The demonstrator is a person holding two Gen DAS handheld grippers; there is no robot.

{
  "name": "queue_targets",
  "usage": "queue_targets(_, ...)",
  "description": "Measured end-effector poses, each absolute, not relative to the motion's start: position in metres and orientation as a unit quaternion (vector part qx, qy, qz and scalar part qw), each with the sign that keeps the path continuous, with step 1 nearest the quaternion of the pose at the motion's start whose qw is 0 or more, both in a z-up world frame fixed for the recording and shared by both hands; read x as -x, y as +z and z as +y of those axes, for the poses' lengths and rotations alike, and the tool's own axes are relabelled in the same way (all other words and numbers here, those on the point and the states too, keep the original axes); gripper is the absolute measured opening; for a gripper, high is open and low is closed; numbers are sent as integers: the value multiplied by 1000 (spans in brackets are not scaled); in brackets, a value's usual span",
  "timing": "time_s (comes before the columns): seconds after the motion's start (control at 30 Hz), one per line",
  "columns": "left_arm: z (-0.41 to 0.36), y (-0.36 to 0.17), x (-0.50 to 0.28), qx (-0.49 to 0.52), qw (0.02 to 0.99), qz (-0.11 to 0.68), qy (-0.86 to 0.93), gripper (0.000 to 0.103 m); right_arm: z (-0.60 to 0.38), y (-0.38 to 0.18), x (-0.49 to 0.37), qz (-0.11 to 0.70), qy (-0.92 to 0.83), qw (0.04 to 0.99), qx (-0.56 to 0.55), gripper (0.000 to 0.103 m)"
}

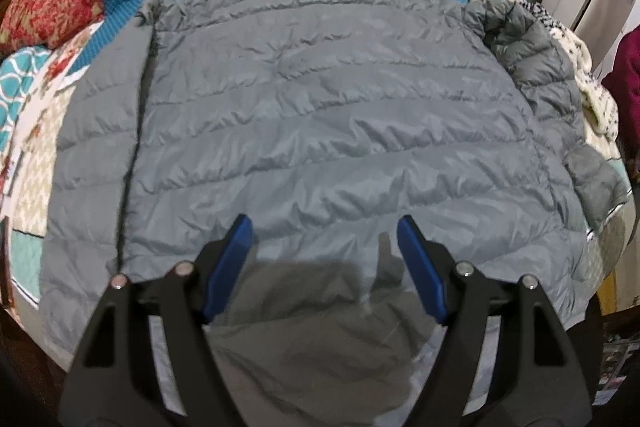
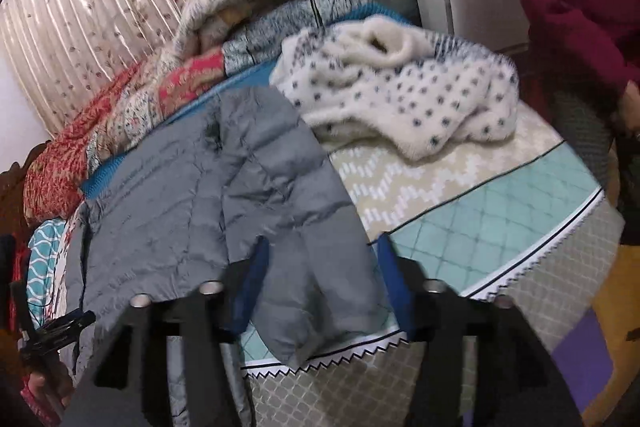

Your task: Fold large clothes

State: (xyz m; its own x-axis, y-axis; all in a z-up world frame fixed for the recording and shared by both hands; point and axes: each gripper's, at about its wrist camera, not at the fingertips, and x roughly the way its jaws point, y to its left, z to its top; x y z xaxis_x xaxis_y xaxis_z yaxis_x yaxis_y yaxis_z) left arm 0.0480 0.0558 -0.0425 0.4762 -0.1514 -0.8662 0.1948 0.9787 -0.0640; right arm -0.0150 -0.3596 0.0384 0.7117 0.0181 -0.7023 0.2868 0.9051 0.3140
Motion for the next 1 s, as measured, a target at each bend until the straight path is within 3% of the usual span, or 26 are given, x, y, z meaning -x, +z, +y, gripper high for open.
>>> queue_targets(0.27,46,-35,-52,-37,862,494,-110,72,-349,87,25,320,-41,925,-199,64)
queue_targets(0.67,23,-24,-49,-53,863,490,-115,72,-362,33,39,358,-29,895,-266,67)
queue_targets(1.0,11,-26,-50,-61,861,492,-119,72,-370,21,41,361,-22,886,-289,67)
